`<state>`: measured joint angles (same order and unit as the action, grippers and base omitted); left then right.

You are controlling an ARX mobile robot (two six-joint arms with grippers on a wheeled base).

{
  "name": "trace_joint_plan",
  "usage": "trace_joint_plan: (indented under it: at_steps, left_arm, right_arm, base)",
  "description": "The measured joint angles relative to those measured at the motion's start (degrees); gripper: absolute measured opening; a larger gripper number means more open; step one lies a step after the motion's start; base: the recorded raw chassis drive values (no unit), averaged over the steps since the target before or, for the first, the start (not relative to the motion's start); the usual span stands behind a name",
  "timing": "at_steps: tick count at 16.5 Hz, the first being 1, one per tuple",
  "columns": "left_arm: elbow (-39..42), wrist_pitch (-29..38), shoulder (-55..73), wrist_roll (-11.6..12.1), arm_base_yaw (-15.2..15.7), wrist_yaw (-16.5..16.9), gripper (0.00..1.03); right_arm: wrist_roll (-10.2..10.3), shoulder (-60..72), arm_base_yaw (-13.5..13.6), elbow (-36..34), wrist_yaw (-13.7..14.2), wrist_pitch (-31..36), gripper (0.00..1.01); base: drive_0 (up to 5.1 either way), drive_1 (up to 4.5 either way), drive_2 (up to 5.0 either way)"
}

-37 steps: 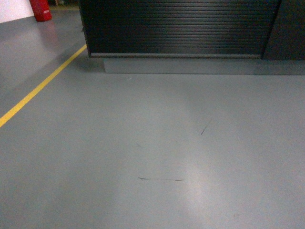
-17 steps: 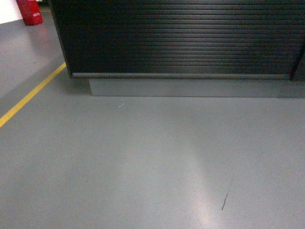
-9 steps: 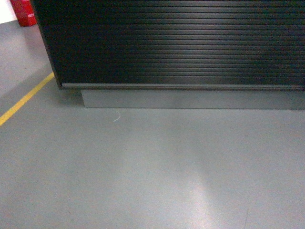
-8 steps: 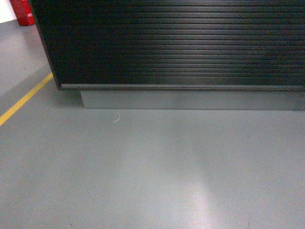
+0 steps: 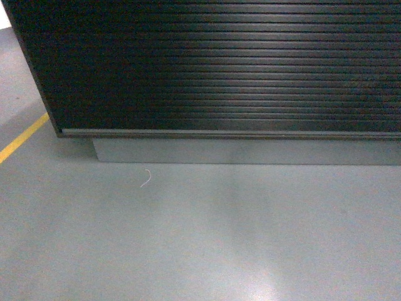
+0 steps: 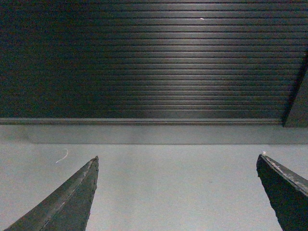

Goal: Place dark red mango on scale at checkout

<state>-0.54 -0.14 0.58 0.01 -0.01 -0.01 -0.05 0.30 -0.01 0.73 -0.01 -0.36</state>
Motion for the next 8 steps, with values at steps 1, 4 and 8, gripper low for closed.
trace_joint_plan:
  at_steps: [1,4,8]
  left_arm:
    - [0.00,-0.02,0.00,0.00,0.00,-0.15,0.98]
    - [0.00,0.04,0.00,0.02,0.00,0.00,0.98]
    - [0.00,-0.11,0.00,0.00,0.00,-0.11,0.98]
  right_arm:
    - [0.00,-0.02,0.00,0.00,0.00,0.37,0.98]
    - [0.00,-0.02,0.00,0.00,-0.04,0.37,0.98]
    - [0.00,-0.02,0.00,0.00,0.02,0.26,0.98]
  base:
    - [0.0,4.28,-4.4]
    - [0.0,4.28,-4.4]
    - [0.0,4.28,-4.4]
